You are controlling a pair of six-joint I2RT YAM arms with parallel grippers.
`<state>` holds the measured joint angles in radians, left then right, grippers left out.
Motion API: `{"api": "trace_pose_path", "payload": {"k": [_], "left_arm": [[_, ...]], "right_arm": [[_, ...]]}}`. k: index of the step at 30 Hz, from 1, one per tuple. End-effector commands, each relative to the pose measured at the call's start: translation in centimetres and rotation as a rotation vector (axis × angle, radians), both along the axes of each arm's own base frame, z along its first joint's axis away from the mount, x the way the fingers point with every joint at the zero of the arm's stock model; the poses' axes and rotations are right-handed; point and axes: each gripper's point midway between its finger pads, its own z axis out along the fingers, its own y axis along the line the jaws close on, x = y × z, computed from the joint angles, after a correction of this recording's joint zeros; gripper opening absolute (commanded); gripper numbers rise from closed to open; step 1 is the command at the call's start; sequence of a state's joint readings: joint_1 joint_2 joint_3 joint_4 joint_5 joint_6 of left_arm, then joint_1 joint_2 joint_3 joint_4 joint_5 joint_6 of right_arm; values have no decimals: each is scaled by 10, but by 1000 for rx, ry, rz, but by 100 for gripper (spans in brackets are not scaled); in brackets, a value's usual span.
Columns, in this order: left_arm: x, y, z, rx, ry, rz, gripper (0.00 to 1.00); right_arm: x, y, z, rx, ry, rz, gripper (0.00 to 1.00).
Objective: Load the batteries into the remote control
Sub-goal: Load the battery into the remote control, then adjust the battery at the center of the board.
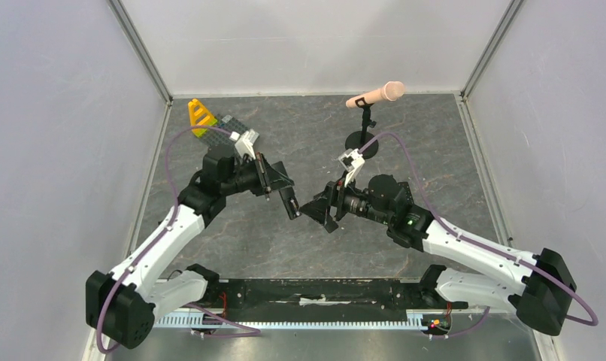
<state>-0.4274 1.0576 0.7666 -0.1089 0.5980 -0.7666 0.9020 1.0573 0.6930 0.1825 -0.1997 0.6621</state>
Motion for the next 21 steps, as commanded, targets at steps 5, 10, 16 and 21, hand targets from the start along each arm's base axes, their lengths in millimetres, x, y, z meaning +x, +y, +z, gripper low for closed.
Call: {"api": "trace_pose_path", "payload": {"k": [5,10,16,21], "left_arm": [[30,120,5,498,-59,520,2],[19,155,23,563,-84,669,2],[6,181,47,570,-128,786,2],[-3,188,53,579,-139,796,2]], "right_arm": [[19,-2,-17,-67,-5,-56,74],[38,21,-37,-164,-18,-125,70],[60,79,-80,-392,-54,-194,67],[76,110,-113,-547,-82,-254,63]]}}
